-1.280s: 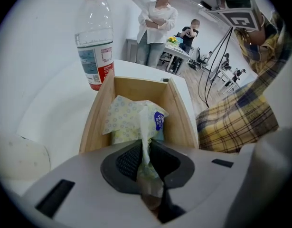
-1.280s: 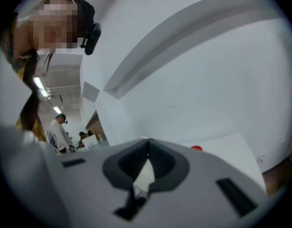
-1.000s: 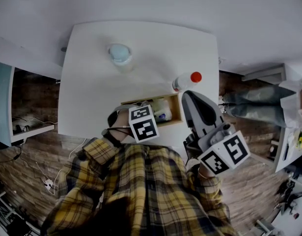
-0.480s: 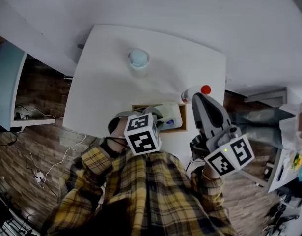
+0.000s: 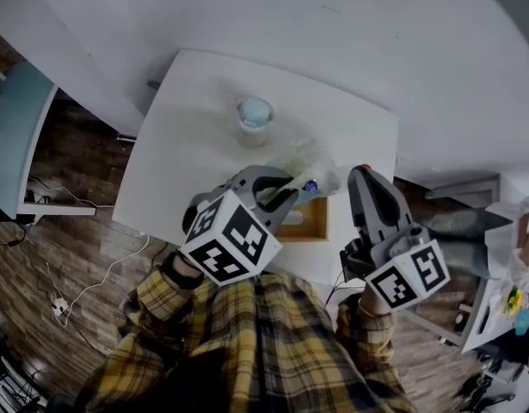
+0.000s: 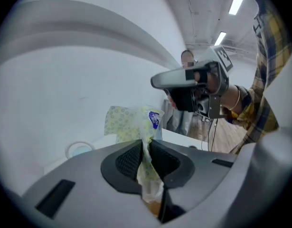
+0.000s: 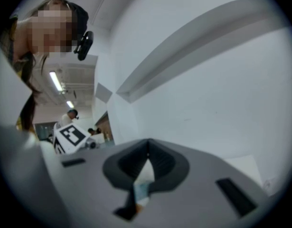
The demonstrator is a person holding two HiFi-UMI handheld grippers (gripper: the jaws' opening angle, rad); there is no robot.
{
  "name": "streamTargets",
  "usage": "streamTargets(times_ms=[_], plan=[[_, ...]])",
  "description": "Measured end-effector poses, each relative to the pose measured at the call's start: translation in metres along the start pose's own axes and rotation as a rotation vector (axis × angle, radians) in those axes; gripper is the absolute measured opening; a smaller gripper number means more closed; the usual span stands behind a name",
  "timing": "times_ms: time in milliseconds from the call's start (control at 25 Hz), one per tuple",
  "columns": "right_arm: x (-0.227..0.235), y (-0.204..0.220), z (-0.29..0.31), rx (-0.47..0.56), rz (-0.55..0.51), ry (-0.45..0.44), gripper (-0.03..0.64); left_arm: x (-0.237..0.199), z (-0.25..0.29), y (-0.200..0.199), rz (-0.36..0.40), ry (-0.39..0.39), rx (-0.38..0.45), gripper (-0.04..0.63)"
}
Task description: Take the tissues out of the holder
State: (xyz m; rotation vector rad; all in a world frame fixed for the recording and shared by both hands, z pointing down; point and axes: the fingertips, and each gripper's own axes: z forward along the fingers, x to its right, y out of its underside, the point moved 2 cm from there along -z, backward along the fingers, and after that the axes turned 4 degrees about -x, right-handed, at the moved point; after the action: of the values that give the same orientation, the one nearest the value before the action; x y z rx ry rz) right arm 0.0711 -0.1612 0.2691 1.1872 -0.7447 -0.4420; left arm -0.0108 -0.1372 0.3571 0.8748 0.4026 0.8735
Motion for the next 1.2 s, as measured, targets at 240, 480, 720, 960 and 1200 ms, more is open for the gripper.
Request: streamTargets(times_ms=[240,480,720,960,1200], plan=[[0.003,-0.009,-0.003,0.018,-0.020,0.012,0.011,-0.021,-0.037,-0.051,-0.069,-0.106,0.238,0.061],[-0.003,-0.003,0.003,0.008,-0.019,0.001,0.011,-0.037,-0.068,-0.081,-0.202,-0.162,0.485,0.061],[-0.008,0.011,0.005,-0.007,-0.016,-0.023,0.011,-0.034,-0.086,-0.090,-0.306,-0.151,0.623,0.061],[-0.006,0.022,0.009,-0.034,-0.005,-0.042,0.011,-0.033,-0.084,-0.086,-0.333,-0.174,0.618,0.061],[-0.007,0.024,0.011,-0.047,-0.011,-0.052,0.011,-0.031,-0.084,-0.086,-0.329,-0.176,0.606,0.061]])
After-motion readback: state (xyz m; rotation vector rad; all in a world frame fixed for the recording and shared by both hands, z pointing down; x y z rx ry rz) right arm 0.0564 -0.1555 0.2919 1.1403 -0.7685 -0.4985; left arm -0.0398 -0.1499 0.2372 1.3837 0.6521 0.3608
